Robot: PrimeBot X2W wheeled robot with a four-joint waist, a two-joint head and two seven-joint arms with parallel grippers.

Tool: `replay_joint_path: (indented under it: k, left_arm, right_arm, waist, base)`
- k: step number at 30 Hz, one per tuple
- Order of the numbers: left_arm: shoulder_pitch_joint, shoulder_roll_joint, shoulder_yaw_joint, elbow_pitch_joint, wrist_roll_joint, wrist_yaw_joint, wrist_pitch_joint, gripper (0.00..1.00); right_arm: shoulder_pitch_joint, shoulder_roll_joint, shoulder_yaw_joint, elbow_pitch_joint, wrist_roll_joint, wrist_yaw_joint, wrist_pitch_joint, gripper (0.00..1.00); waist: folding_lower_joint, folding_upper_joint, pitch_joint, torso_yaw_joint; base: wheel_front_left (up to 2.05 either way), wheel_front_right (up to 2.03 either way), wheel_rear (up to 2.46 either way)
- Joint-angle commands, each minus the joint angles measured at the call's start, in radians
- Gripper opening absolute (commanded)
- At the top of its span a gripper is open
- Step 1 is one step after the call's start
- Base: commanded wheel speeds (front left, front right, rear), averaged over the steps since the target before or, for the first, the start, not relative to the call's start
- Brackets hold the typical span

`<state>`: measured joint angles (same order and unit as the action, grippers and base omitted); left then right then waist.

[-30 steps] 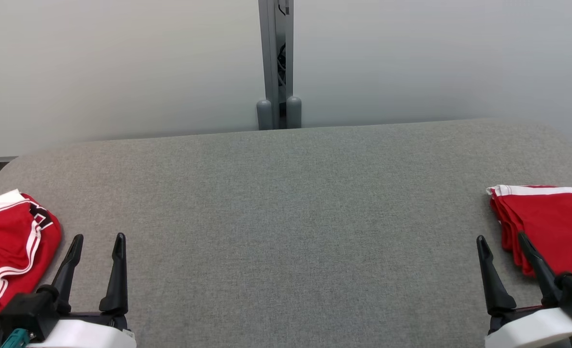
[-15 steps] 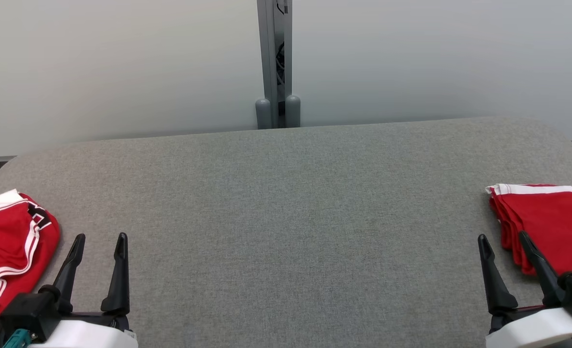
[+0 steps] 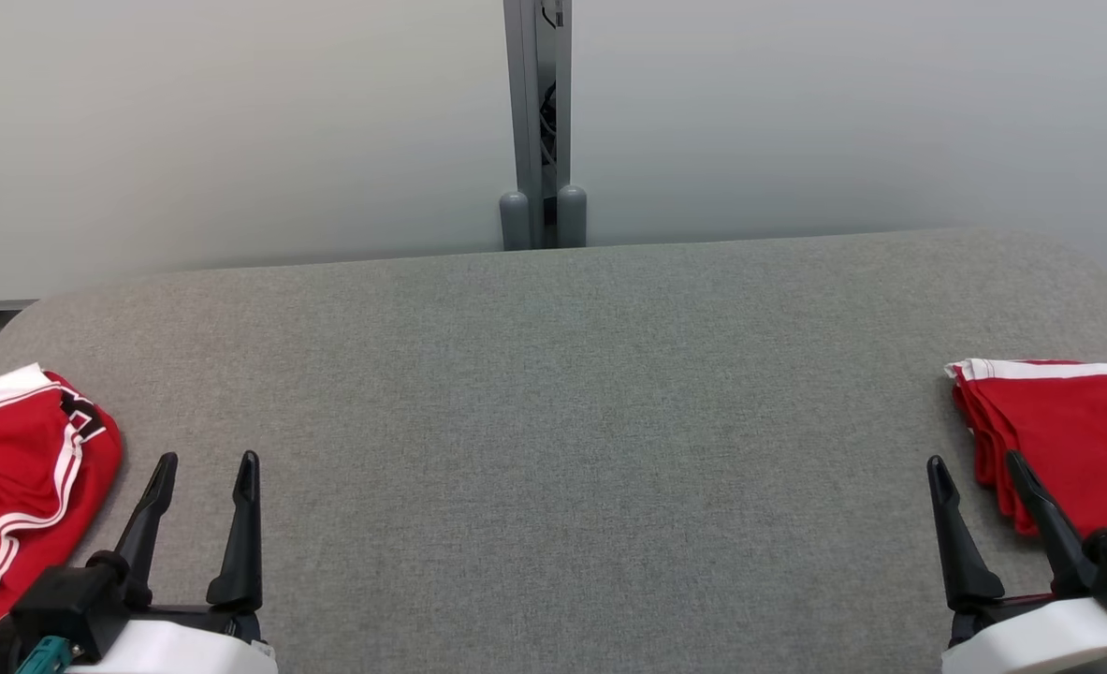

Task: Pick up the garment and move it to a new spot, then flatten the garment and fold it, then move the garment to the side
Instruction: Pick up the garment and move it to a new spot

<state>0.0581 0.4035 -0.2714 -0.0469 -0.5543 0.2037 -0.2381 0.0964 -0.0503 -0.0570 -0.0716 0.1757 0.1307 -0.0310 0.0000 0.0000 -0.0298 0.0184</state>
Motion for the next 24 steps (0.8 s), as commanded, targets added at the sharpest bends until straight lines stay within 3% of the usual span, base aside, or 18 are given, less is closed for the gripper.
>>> replay_joint_path:
  k: [1, 9, 24]
  left_arm:
    - [0.011, 0.005, 0.001, -0.002, 0.003, 0.006, 0.002, 1.0]
    - [-0.024, 0.001, -0.006, -0.002, -0.006, -0.008, 0.002, 1.0]
    - [-0.059, 0.02, 0.052, 0.0, -0.023, -0.014, -0.012, 1.0]
  right_arm:
    - [0.011, -0.002, -0.004, 0.004, 0.001, 0.0, -0.003, 1.0]
    - [0.022, -0.002, -0.017, -0.018, -0.007, 0.0, 0.006, 1.0]
    - [-0.019, -0.003, 0.053, -0.057, 0.009, 0.0, 0.015, 1.0]
  waist:
    - [0.0, 0.0, -0.001, 0.002]
    - [0.0, 0.0, 0.007, 0.06]
    - [0.0, 0.0, 0.018, 0.382]
  base:
    - [0.0, 0.0, 0.0]
    - [0.0, 0.0, 0.0]
    - [0.0, 0.0, 0.0]
